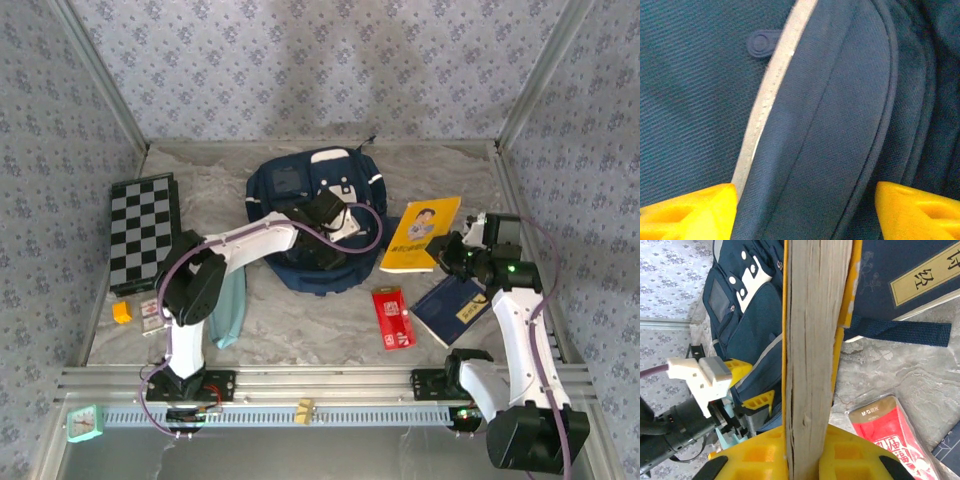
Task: Pack the student bag
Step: Open the student bag at the top-center of the table.
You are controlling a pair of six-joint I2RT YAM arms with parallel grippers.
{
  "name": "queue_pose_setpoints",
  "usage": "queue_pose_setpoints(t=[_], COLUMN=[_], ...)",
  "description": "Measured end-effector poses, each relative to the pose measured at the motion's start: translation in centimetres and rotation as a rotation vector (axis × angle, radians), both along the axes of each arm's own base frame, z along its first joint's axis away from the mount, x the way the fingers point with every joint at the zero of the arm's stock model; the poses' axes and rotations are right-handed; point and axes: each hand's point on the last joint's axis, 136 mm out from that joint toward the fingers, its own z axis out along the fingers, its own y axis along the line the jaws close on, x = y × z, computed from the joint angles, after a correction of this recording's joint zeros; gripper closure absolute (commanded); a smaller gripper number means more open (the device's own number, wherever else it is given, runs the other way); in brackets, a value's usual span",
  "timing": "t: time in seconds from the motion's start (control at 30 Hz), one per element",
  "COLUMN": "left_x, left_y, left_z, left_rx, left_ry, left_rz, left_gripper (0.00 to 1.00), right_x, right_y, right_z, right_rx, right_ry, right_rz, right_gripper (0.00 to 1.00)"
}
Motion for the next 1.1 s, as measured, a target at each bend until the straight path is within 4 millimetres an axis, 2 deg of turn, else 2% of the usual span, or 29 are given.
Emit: queue_pose_setpoints(t=[0.13, 0.2, 0.37, 0.47, 0.73, 1.0, 1.1], left_x=[-0.2, 0.5, 2.4, 3.0, 4.8, 5.6, 5.6], left_y=[0.1, 0.0, -0.4, -0.6, -0.7, -0.3, -0.1], left_z=[-0.3, -0.4, -1.2, -1.4, 0.2, 1.1, 2.3], left_rx=[0.015, 0.030, 0.080, 0.088, 0.065, 0.056, 0.044], left_ry=[0.003, -0.014, -0.071, -0.100, -0.143, -0.157, -0.174], left_rz=[-0.014, -0.006, 0.011, 0.013, 0.031, 0.058, 0.072], left_gripper=[0.22, 0.23, 0.38, 0.54, 1.00, 1.00, 1.00], right_x=[0.0, 0.0, 0.0, 0.0, 0.2, 0.2, 0.1], right_y=[-0.1, -0.1, -0.1, -0.2, -0.4, -0.9, -1.0], right_z=[-0.1, -0.3, -0.2, -0.2, 0.0, 0.2, 0.6], right_rx=[0.010, 0.017, 0.027, 0.031, 0.040, 0.052, 0.051], right_ry=[-0.001, 0.000, 0.001, -0.001, -0.008, -0.013, -0.024], right_rz=[-0.002, -0.001, -0.003, -0.005, -0.012, -0.020, -0.013], right_gripper=[1.00, 1.00, 1.00, 1.00, 1.00, 1.00, 1.00])
